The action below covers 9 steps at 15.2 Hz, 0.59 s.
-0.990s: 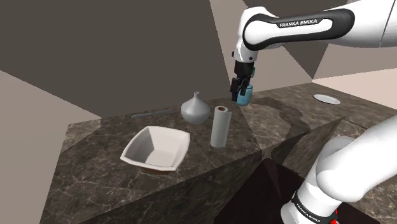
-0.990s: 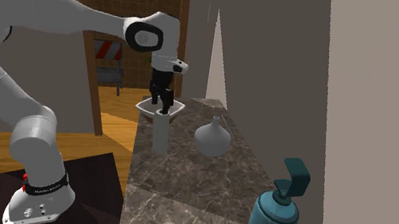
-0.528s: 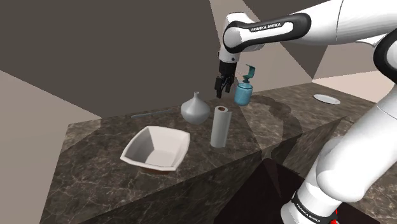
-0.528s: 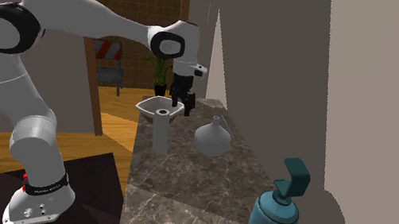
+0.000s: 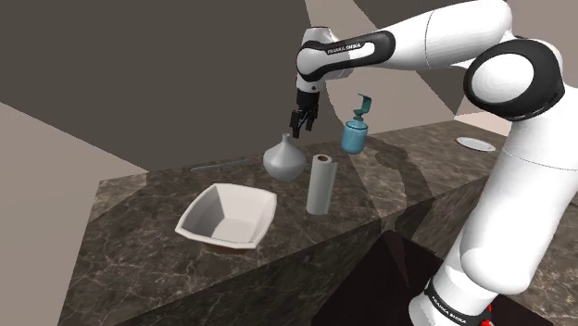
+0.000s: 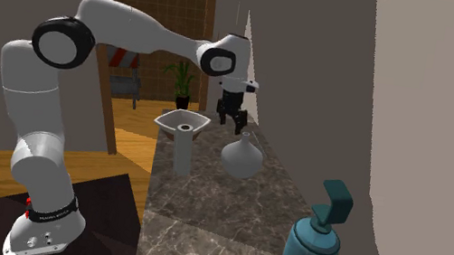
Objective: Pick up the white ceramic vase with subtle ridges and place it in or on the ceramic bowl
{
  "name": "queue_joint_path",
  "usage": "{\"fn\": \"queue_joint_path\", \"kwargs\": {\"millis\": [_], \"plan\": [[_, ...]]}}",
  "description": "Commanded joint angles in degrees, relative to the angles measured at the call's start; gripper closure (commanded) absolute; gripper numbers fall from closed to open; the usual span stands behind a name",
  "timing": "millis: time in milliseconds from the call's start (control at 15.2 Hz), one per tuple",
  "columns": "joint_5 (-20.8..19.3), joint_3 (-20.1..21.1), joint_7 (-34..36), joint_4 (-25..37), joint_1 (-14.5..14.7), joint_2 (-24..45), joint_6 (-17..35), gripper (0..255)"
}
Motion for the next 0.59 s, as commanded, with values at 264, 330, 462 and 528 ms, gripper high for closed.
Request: {"fn": "queue_joint_path", "kwargs": {"millis": [264,330,462,528], "plan": [[1.5,0.1,-1.5,13.8,-0.6,11.7,-0.2,0],[1.5,0.1,-1.5,13.2,-0.6,11.8,0.5,0],[1.6,0.2,-1.5,12.1,-0.5,12.1,1.9,0],[1.6,0.2,-1.6,11.5,-0.5,12.3,2.6,0]]}}
